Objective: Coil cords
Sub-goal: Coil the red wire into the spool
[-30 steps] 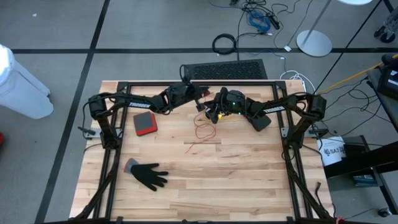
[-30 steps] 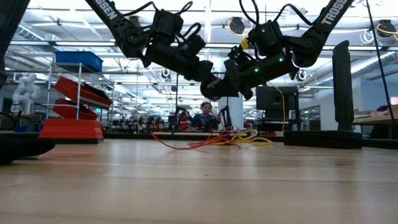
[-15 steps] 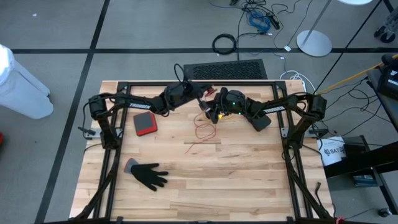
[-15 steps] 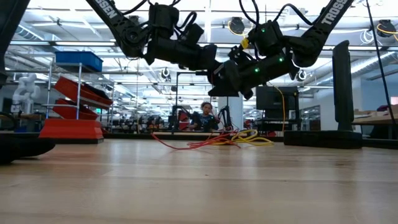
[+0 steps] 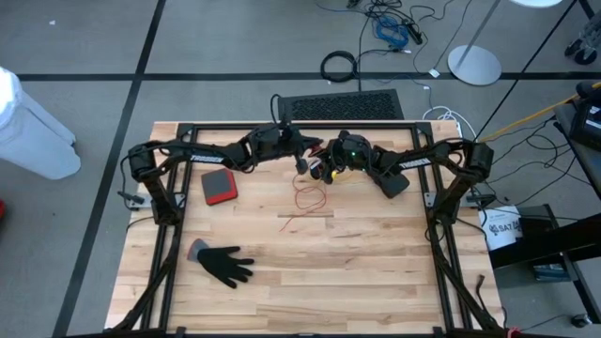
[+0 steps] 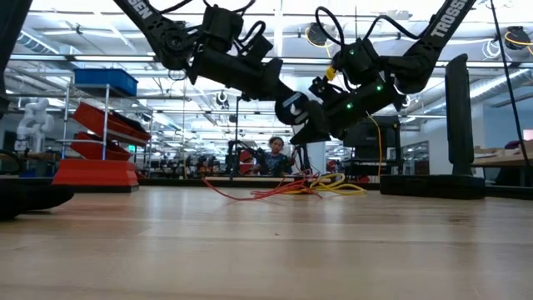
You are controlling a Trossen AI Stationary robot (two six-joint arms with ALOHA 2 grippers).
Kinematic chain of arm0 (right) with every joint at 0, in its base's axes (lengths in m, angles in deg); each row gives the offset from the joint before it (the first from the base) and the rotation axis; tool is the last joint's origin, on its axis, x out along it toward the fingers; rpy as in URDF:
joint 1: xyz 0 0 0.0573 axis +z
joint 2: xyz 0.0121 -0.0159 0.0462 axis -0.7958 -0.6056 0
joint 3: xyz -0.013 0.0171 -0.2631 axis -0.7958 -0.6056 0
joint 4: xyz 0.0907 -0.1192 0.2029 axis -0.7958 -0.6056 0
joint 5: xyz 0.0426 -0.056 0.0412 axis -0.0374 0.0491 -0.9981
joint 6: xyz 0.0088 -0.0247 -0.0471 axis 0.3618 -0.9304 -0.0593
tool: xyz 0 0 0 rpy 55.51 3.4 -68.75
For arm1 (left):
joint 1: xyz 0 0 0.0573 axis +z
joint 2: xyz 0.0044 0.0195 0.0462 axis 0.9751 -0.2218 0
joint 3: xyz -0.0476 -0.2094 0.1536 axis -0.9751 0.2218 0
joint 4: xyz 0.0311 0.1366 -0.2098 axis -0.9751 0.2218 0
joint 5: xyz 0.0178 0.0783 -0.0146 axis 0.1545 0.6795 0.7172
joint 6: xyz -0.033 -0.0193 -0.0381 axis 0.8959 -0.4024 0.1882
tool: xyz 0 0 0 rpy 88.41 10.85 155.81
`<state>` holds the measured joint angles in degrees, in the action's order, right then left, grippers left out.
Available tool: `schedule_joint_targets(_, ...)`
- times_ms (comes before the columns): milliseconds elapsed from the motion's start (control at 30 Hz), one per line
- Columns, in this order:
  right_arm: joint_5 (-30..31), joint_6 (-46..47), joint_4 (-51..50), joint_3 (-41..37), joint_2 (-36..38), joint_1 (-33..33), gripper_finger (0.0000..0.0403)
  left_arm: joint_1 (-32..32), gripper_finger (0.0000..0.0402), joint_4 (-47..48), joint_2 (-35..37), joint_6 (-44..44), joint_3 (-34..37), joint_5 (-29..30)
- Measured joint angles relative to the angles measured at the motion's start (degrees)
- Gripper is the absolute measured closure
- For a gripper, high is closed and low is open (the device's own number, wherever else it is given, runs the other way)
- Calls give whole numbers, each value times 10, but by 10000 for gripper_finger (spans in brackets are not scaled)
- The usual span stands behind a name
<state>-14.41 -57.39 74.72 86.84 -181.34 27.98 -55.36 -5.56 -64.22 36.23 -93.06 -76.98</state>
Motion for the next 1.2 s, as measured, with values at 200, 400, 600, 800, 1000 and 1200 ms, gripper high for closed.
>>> schedule_joint_targets(200, -3, -3, 5, 0, 0, -6, 403, 0, 402, 81, 22, -61, 0, 1)
schedule_joint_targets(400, 0, -5, 10, 0, 0, -6, 402, -1, 402, 126, 23, -126, -1, 10)
schedule_joint_targets(600, 0, -4, 12, 0, 0, -6, 402, -2, 402, 142, 23, -179, -1, 39)
schedule_joint_targets(800, 0, -2, 15, 0, 0, -7, 402, -3, 402, 143, 23, -236, -1, 84)
schedule_joint_targets(1000, 1, -2, 25, 0, 0, -7, 402, -4, 402, 139, 23, -282, -1, 93)
schedule_joint_targets(1200, -2, -3, 25, 0, 0, -8, 403, -6, 402, 145, 23, -308, -1, 91)
